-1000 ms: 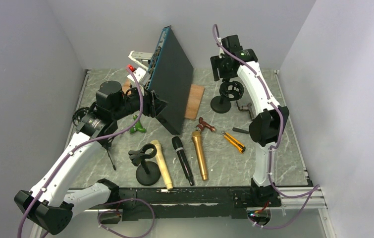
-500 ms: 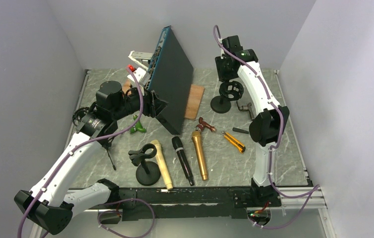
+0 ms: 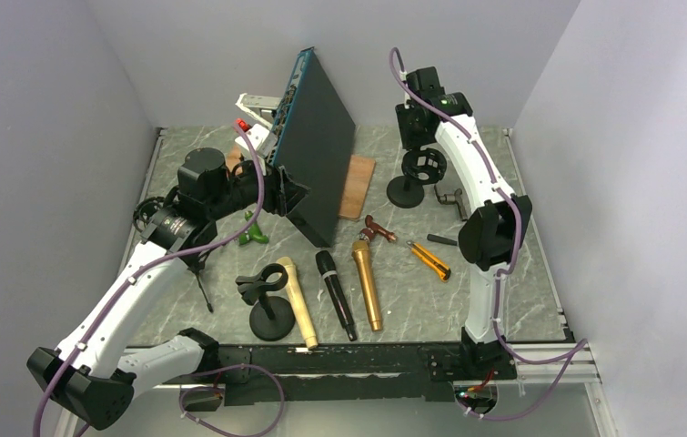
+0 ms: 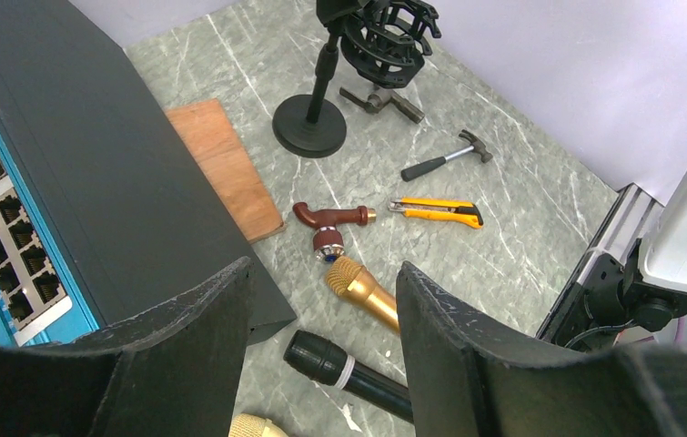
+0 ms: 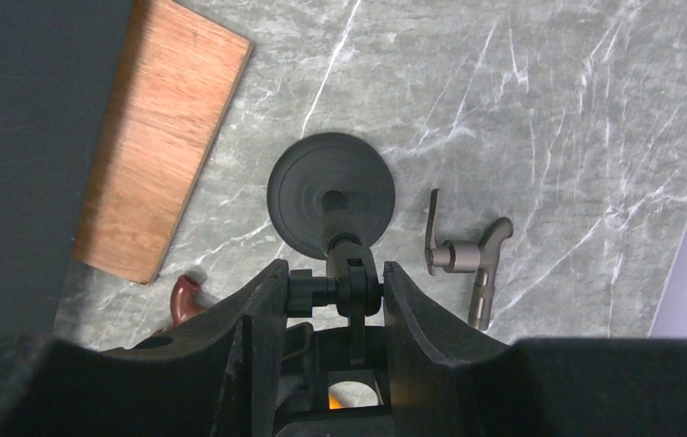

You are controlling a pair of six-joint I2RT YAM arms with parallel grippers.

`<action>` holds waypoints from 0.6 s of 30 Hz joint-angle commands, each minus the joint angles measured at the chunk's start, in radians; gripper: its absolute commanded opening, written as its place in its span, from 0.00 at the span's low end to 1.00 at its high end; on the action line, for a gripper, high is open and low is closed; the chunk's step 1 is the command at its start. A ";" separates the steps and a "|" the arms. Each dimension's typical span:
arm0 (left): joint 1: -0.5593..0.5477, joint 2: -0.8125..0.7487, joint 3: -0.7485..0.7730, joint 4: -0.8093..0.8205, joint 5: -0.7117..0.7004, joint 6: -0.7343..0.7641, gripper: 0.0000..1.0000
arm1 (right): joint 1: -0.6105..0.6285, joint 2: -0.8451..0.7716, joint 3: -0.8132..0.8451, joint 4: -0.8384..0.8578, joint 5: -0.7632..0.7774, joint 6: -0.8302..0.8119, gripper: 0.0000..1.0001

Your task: Remove the microphone from the stand

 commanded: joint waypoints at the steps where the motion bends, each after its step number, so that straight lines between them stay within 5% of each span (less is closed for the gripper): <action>1: -0.005 0.000 0.040 0.032 0.017 -0.011 0.62 | 0.003 0.008 -0.061 -0.038 0.032 -0.005 0.05; 18: -0.006 0.001 0.039 0.031 0.021 -0.016 0.62 | 0.001 -0.021 -0.324 0.092 0.027 0.006 0.00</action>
